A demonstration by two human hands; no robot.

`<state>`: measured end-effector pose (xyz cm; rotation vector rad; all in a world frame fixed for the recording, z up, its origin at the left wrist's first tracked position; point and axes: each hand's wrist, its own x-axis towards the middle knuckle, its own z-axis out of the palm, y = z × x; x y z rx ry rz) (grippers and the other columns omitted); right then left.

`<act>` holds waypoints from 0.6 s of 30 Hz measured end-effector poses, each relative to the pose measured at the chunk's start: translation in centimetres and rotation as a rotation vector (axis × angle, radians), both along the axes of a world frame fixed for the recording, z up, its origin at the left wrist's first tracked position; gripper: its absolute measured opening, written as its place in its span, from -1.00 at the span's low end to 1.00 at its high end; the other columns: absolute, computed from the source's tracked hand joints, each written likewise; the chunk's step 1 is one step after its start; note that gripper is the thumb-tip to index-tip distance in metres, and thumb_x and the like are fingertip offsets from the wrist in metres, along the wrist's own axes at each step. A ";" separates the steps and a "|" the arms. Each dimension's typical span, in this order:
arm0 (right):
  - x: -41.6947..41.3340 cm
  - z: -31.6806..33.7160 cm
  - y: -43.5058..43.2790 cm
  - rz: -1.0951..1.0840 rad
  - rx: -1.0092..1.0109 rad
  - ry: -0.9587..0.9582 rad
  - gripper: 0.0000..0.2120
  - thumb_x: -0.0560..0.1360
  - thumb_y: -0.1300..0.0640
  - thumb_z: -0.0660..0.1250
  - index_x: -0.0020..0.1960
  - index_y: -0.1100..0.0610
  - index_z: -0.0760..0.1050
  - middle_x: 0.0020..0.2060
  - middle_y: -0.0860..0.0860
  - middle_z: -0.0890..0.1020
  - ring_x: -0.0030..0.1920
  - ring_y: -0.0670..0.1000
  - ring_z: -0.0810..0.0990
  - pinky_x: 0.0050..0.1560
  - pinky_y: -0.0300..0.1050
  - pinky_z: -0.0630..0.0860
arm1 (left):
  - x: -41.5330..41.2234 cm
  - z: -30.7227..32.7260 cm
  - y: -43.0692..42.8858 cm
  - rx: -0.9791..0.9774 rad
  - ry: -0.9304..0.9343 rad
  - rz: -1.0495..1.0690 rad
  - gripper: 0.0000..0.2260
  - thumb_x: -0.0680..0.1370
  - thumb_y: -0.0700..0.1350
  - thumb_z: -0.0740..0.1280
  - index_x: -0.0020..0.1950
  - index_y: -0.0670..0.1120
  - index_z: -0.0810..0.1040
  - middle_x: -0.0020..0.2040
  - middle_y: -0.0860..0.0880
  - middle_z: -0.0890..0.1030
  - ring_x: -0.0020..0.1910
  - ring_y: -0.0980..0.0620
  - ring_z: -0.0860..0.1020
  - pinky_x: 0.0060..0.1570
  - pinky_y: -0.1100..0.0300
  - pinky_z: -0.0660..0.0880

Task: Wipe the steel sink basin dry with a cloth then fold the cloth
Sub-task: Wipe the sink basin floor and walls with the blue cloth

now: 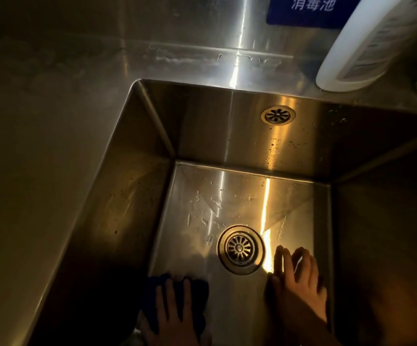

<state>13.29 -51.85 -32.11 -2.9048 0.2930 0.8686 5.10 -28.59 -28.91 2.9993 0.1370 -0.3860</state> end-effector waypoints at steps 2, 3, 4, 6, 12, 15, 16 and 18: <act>-0.6 -0.4 -0.1 -0.011 0.025 -0.019 -0.35 0.51 -0.38 -0.10 0.44 -0.29 -0.40 0.52 0.02 -0.32 0.51 0.11 -0.34 0.40 0.30 0.14 | -0.5 -0.5 0.2 -0.072 0.027 0.039 -0.39 0.59 0.24 -0.19 0.56 -0.03 -0.11 0.57 -0.20 -0.08 0.54 -0.17 -0.12 0.46 -0.11 -0.03; -0.8 -0.6 0.0 -0.010 0.019 -0.029 -0.36 0.50 -0.39 -0.11 0.43 -0.31 -0.40 0.51 0.01 -0.35 0.49 0.08 -0.39 0.39 0.31 0.17 | -0.8 -0.6 0.4 -0.103 0.070 0.066 -0.34 0.56 0.31 -0.22 0.56 -0.03 -0.13 0.56 -0.22 -0.06 0.54 -0.21 -0.06 0.45 -0.11 0.05; -1.0 -0.8 0.0 0.001 0.005 -0.041 -0.35 0.50 -0.39 -0.13 0.42 -0.32 -0.43 0.48 0.00 -0.42 0.46 0.06 -0.44 0.39 0.31 0.18 | -1.1 -0.3 0.7 -0.149 0.183 0.143 -0.28 0.52 0.35 -0.25 0.55 -0.08 -0.10 0.52 -0.30 0.12 0.48 -0.27 0.15 0.36 -0.10 0.25; -1.3 -1.3 -0.3 0.041 -0.022 -0.055 -0.34 0.50 -0.39 -0.14 0.38 -0.32 -0.52 0.37 -0.01 -0.59 0.41 0.05 -0.53 0.38 0.30 0.20 | -0.6 0.3 1.1 -0.004 0.196 0.215 -0.14 0.44 0.40 -0.31 0.47 -0.23 0.06 0.12 -0.25 0.62 0.04 -0.21 0.63 -0.17 0.09 0.60; -1.6 -1.9 -0.8 0.149 -0.042 -0.153 -0.36 0.52 -0.36 -0.15 0.55 -0.15 -0.06 0.53 0.14 -0.26 0.53 0.19 -0.26 0.04 0.11 0.56 | 3.1 -1.1 -2.7 -0.170 0.235 0.279 -0.33 0.55 0.33 -0.20 0.56 0.00 -0.15 0.50 -0.38 0.10 0.12 -0.52 0.47 -0.10 -0.47 0.46; -1.2 -1.6 -0.7 0.133 0.008 -0.196 -0.38 0.54 -0.30 -0.13 0.46 0.00 0.24 0.47 0.29 0.23 0.48 0.31 0.16 -0.11 0.32 0.55 | 3.4 -1.2 -1.8 -0.287 0.278 0.435 -0.36 0.54 0.32 -0.16 0.54 0.01 -0.01 0.37 -0.46 0.31 0.08 -0.54 0.48 -0.12 -0.52 0.41; -1.3 -1.7 -0.7 0.144 0.000 -0.224 -0.39 0.55 -0.30 -0.17 0.44 0.00 0.25 0.45 0.30 0.26 0.46 0.30 0.19 -0.13 0.33 0.55 | 3.6 -1.2 -2.1 -0.346 0.308 0.469 -0.36 0.54 0.32 -0.16 0.49 -0.03 0.08 0.24 -0.49 0.43 0.06 -0.56 0.49 -0.11 -0.53 0.40; -1.4 -1.8 -0.7 0.152 -0.006 -0.243 -0.37 0.55 -0.32 -0.22 0.43 -0.01 0.25 0.46 0.29 0.26 0.46 0.30 0.18 -0.11 0.34 0.54 | 4.8 -1.6 -2.8 -0.413 0.328 0.563 -0.34 0.53 0.34 -0.19 0.41 -0.10 0.21 0.21 -0.48 0.48 0.11 -0.55 0.48 -0.07 -0.53 0.36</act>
